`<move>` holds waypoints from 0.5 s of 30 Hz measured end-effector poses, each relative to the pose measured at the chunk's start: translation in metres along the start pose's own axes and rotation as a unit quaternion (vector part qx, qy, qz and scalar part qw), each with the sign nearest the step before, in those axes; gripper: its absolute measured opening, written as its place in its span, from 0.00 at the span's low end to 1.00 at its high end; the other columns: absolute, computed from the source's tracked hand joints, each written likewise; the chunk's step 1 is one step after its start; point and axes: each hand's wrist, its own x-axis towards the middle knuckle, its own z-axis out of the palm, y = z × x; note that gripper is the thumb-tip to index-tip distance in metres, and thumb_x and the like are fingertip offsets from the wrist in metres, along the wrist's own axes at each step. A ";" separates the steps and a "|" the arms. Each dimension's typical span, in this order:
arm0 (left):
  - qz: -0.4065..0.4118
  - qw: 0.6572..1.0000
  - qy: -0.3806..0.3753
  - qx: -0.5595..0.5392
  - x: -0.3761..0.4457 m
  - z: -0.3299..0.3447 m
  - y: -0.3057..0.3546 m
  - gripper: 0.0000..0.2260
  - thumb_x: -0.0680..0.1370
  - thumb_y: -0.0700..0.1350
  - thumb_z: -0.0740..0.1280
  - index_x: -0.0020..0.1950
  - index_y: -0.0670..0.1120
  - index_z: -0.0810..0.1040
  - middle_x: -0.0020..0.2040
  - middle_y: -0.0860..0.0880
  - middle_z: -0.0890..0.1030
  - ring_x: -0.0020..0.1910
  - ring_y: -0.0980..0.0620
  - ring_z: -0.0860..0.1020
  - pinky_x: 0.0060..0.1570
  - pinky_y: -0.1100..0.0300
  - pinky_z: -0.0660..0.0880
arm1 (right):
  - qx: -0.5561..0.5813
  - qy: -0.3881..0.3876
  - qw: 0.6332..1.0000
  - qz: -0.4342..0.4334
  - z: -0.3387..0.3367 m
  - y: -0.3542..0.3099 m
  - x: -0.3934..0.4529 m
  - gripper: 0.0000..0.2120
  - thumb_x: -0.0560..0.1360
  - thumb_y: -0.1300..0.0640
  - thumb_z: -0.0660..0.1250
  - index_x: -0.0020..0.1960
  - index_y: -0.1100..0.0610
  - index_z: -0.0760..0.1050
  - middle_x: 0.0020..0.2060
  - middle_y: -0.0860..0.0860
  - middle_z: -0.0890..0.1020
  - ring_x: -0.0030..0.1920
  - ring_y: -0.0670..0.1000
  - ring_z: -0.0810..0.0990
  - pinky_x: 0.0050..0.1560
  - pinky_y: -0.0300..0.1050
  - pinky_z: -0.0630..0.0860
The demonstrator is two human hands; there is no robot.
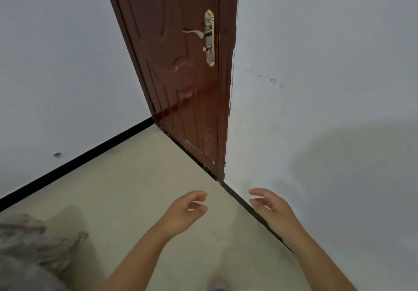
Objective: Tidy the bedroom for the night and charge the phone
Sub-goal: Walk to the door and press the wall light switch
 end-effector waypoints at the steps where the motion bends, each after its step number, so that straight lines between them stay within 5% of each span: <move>1: 0.002 1.000 -0.008 0.002 0.018 -0.007 0.005 0.10 0.75 0.39 0.63 0.52 0.51 0.71 0.51 0.52 0.74 0.45 0.60 0.74 0.38 0.80 0.70 | 0.006 0.004 1.000 0.002 0.000 -0.005 0.015 0.08 0.75 0.62 0.62 0.48 0.49 0.73 0.40 0.44 0.77 0.42 0.38 0.74 0.35 0.18 0.68; 6: 0.006 0.998 -0.062 0.021 0.100 -0.034 0.008 0.12 0.75 0.38 0.64 0.46 0.57 0.70 0.52 0.50 0.74 0.43 0.61 0.74 0.37 0.79 0.71 | -0.010 0.053 0.998 0.036 -0.010 -0.010 0.071 0.09 0.75 0.62 0.61 0.48 0.48 0.72 0.45 0.45 0.78 0.45 0.37 0.74 0.37 0.18 0.68; 9: 0.021 0.992 -0.113 0.050 0.156 -0.052 0.018 0.11 0.75 0.39 0.64 0.49 0.55 0.70 0.54 0.49 0.75 0.46 0.58 0.74 0.41 0.77 0.70 | -0.027 0.129 0.990 0.048 -0.024 -0.018 0.103 0.08 0.75 0.63 0.62 0.49 0.51 0.72 0.49 0.50 0.77 0.45 0.44 0.75 0.38 0.17 0.67; 15: 0.164 0.958 -0.221 0.084 0.276 -0.090 0.121 0.12 0.75 0.38 0.62 0.58 0.48 0.71 0.59 0.46 0.74 0.54 0.54 0.73 0.54 0.66 0.69 | -0.005 0.293 0.956 -0.001 -0.057 -0.093 0.159 0.10 0.74 0.62 0.63 0.46 0.47 0.73 0.46 0.51 0.78 0.44 0.39 0.75 0.35 0.18 0.69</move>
